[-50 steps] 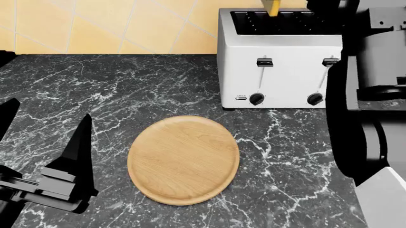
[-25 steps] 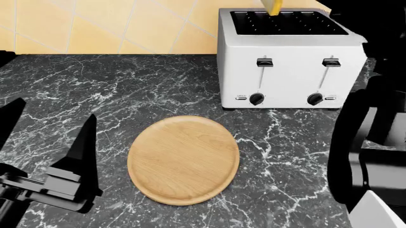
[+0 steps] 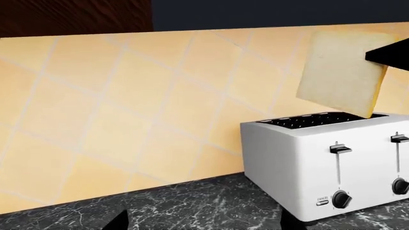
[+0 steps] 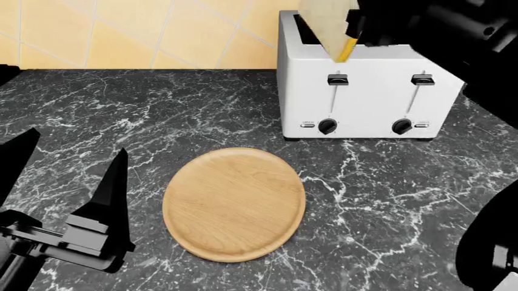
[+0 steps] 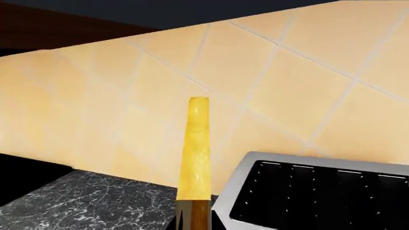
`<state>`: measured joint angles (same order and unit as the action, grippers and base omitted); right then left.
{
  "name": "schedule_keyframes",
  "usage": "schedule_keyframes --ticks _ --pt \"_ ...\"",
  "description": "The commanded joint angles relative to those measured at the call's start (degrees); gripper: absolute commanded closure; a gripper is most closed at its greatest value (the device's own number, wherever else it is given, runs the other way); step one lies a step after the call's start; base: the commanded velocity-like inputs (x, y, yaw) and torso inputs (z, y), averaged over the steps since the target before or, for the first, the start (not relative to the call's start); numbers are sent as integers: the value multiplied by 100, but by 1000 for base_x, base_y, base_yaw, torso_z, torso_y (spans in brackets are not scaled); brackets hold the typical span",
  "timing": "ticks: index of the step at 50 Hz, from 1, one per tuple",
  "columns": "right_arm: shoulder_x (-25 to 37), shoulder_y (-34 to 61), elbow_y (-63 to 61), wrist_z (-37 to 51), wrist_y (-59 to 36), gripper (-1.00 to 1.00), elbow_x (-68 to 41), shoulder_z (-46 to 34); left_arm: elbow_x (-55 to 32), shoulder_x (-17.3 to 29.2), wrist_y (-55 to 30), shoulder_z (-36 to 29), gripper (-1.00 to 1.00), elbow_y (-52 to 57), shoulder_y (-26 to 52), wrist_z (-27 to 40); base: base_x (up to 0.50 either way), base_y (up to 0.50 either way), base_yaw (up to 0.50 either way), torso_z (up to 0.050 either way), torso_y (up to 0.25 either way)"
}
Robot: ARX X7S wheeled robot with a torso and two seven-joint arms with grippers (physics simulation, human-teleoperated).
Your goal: Place the toasted item on a plate.
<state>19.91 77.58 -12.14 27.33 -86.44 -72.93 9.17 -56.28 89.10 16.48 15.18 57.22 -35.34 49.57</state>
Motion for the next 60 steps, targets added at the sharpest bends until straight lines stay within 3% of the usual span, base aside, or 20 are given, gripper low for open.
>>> schedule_keyframes --ticks 1,13,30,38,48,56,60 --pt "719 -288 -119 2355 282 100 -3866 153 150 68 205 -290 -100 -110 42 28 0 0 0 0 0" --pt "1500 -551 -692 3111 1259 100 -5985 -267 236 71 310 -530 -100 -173 155 20 0 0 0 0 0" --pt "2014 -1308 -1541 3244 1766 100 -7271 -387 214 65 272 -793 -100 -141 444 26 0 0 0 0 0" --pt "2023 -1580 -1706 3133 1650 100 -7339 -343 204 57 243 -944 -100 -117 608 37 0 0 0 0 0" --pt "1568 -1993 -1745 2931 1623 100 -7094 -214 196 -32 150 -1260 -100 -93 971 3 0 0 0 0 0" --pt "1260 -2305 -1729 2753 1432 100 -6753 -38 -63 -618 -656 -1924 -100 38 2230 -281 0 0 0 0 0" --pt "1113 -2289 -1661 2733 1413 100 -6529 -57 -98 -724 -809 -2019 -100 59 2428 -310 0 0 0 0 0"
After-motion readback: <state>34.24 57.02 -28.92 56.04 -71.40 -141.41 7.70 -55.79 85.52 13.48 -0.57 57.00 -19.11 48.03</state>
